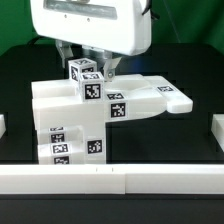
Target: Assemble chair
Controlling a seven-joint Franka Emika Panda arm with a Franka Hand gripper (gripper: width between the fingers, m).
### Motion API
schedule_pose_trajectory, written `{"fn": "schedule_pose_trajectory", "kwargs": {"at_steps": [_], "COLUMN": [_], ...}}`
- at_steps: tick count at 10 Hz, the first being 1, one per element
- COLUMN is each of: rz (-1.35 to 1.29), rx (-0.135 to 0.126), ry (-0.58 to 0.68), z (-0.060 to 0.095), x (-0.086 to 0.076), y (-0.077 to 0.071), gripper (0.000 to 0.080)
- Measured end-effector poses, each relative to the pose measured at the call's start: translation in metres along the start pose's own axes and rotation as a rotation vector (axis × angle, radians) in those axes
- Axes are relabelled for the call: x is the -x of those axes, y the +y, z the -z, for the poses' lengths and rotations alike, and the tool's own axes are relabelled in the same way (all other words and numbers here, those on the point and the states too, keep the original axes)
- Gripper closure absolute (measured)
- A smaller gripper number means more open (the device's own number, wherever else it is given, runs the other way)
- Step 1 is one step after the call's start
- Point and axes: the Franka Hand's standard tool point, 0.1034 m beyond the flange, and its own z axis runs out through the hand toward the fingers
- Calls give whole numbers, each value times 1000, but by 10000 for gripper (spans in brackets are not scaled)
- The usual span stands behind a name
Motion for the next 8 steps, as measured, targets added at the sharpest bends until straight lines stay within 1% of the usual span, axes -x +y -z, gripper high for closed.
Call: {"fn": "schedule_pose_trajectory", "kwargs": {"at_steps": [4,5,6,8], "rz": [308,380,484,593], "rx": [0,3,14,16], "ry": [0,2,5,3], "z": [0,0,0,0], "x": [-1,0,0,0], "y": [0,0,0,0], "gripper": [151,151,151,151]}}
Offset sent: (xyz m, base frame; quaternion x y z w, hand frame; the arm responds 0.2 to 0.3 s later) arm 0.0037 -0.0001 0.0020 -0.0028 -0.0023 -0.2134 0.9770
